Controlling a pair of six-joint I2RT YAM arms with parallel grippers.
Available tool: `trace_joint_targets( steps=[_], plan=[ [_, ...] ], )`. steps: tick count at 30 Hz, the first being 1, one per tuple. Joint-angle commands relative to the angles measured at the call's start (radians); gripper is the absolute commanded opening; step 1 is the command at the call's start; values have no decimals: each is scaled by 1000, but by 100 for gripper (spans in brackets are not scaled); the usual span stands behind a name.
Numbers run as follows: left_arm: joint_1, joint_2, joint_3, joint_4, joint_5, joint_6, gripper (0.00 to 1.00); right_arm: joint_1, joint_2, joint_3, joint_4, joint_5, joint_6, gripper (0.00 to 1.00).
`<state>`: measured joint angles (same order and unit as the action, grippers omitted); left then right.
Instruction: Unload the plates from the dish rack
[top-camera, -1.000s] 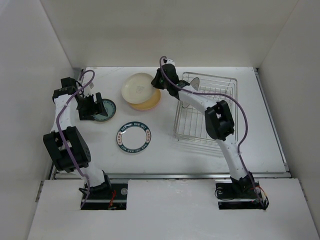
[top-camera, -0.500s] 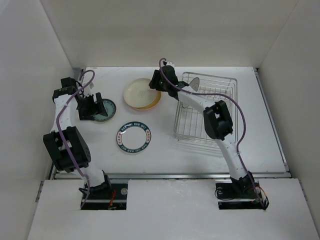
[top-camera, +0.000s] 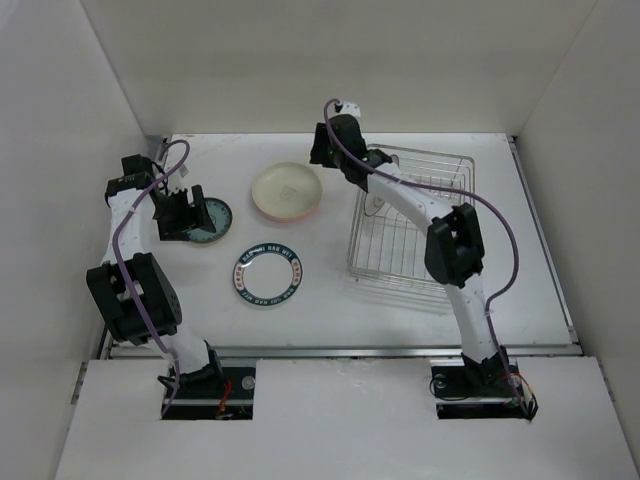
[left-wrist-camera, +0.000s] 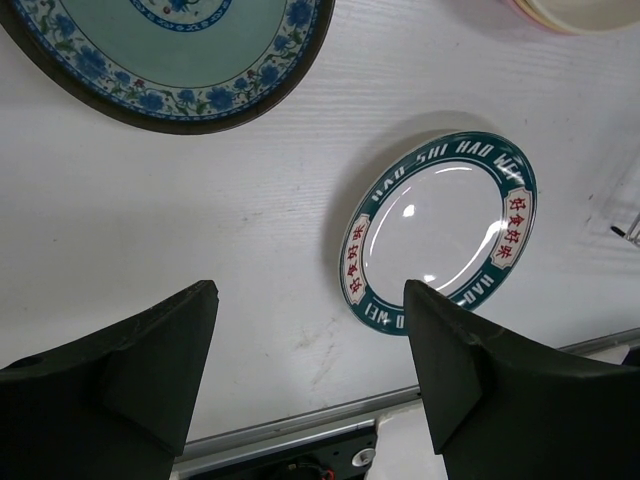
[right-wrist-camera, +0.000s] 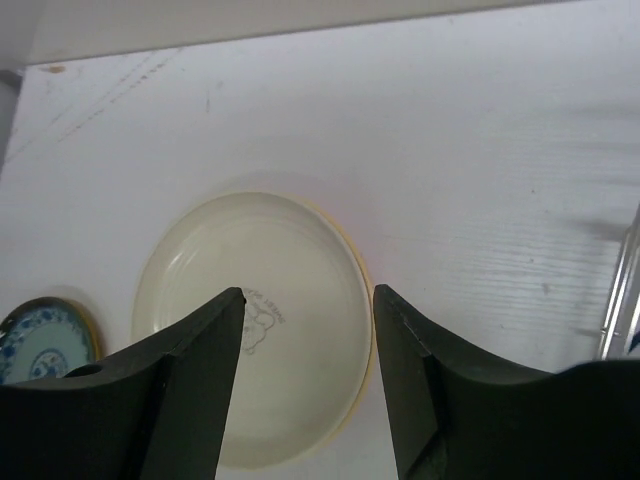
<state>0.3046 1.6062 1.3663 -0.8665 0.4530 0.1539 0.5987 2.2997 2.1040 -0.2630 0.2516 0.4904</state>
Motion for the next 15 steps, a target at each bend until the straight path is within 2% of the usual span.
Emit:
trace_joint_targets(
  steps=[1, 4, 7, 10, 15],
  plan=[
    [1, -38, -10, -28, 19, 16, 72, 35, -182, 7, 1, 14, -90, 60],
    [1, -48, -10, -28, 19, 16, 72, 49, -276, -16, -77, 138, -128, 60],
    [1, -58, -19, -28, 10, 26, 72, 40, -423, -135, -116, 340, -157, 68],
    [1, -78, -19, -28, 0, 26, 72, -37, -519, -188, -214, 327, -158, 75],
    [1, -123, -29, -28, -49, 44, 72, -114, -545, -239, -415, 336, -128, 77]
  ],
)
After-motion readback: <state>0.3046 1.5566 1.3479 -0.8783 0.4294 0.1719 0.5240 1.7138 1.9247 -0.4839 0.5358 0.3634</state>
